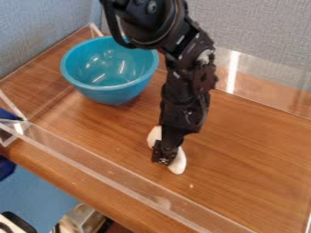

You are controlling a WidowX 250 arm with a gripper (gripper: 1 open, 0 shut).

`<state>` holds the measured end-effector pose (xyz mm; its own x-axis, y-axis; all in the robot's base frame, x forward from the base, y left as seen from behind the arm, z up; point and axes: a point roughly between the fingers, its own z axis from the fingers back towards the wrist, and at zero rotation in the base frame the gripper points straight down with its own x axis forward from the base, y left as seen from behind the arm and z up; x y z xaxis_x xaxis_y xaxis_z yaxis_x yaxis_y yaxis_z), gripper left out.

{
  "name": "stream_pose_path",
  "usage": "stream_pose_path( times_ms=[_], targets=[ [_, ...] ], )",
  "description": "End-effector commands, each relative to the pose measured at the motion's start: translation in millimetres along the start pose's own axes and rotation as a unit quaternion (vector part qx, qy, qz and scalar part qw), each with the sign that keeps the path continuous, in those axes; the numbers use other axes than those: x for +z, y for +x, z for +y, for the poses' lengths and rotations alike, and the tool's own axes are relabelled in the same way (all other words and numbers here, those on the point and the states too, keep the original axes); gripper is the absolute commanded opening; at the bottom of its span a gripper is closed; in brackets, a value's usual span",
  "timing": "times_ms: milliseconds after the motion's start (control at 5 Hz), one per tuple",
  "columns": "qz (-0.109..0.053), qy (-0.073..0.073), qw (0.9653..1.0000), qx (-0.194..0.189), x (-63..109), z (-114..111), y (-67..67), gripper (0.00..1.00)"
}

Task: Put the mushroom in the blue bowl

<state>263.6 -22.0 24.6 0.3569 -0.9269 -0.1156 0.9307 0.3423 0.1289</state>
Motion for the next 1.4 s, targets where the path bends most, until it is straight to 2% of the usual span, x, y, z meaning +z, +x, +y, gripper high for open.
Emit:
stream_pose_path(
  times_ms=[0, 200, 1200],
  targets=[
    [0.007, -0.012, 0.9999, 0.003, -5.8, -1.5, -2.7, 1.00],
    [0.006, -0.011, 0.9999, 0.004, -0.8, -0.4, -4.7, 0.00],
    [0.001, -0.003, 0.9999, 0.014, 22.3, 10.6, -15.0, 0.00]
  ],
)
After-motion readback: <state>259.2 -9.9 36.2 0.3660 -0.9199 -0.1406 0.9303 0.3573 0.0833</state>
